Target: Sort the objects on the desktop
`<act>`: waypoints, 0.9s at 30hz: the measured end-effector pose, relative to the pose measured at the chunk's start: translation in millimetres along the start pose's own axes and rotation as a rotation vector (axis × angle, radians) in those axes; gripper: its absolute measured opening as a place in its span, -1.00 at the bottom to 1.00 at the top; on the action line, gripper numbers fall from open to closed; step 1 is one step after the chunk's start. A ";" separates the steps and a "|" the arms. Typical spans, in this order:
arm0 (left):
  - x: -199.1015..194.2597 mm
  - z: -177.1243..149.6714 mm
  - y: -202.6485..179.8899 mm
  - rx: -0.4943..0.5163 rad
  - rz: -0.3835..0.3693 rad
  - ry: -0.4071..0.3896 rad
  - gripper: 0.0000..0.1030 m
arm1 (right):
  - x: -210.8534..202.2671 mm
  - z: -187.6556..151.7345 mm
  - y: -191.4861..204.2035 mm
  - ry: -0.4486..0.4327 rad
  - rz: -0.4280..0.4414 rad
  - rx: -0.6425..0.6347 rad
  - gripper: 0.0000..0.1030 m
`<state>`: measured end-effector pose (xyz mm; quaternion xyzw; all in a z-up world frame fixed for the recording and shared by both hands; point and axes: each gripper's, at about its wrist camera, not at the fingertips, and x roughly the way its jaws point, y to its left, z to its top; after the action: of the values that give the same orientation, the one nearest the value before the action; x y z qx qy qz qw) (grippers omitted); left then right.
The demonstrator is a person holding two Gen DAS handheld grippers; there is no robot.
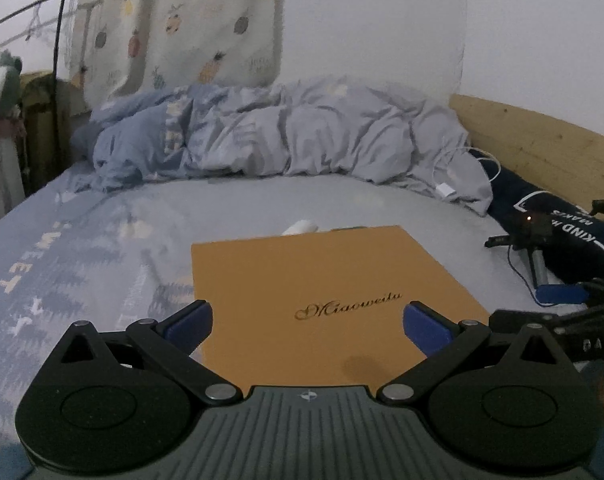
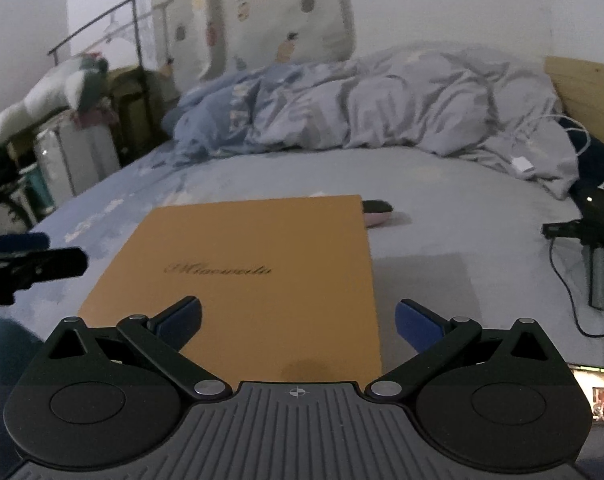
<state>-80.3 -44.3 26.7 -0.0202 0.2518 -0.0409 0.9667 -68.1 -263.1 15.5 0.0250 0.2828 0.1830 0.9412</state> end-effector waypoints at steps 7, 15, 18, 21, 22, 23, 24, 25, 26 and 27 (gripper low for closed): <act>-3.1 -2.4 4.0 -0.043 -0.004 -0.029 1.00 | 5.4 -3.7 -4.0 0.009 -0.008 0.020 1.00; 2.3 -4.1 6.1 -0.065 0.011 -0.005 1.00 | 5.2 -7.0 2.4 0.017 0.005 0.011 1.00; 4.5 -4.7 7.8 -0.074 0.006 0.012 1.00 | 6.4 -7.3 2.2 0.022 0.002 0.018 1.00; 4.5 -5.0 7.0 -0.059 0.012 0.011 1.00 | 8.2 -7.6 3.5 0.027 0.003 0.016 1.00; 4.7 -5.1 6.7 -0.057 0.010 0.013 1.00 | 8.9 -7.9 3.8 0.030 0.004 0.016 1.00; 4.6 -5.4 5.8 -0.050 0.014 0.013 1.00 | 9.6 -8.2 4.0 0.033 0.006 0.017 1.00; 4.4 -5.9 4.9 -0.043 0.019 0.013 1.00 | 10.0 -8.6 3.9 0.038 0.011 0.021 1.00; 4.2 -6.3 3.9 -0.036 0.024 0.012 1.00 | 10.3 -8.8 3.4 0.043 0.018 0.029 1.00; 4.5 -6.9 2.8 -0.029 0.029 0.015 1.00 | 10.3 -8.7 2.8 0.045 0.025 0.039 1.00; 5.0 -7.2 2.0 -0.026 0.029 0.021 1.00 | 10.3 -8.6 2.6 0.043 0.025 0.043 1.00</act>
<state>-79.3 -42.9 17.8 -0.0286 0.2626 -0.0238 0.9642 -65.6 -257.5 3.3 0.0448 0.3067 0.1893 0.9317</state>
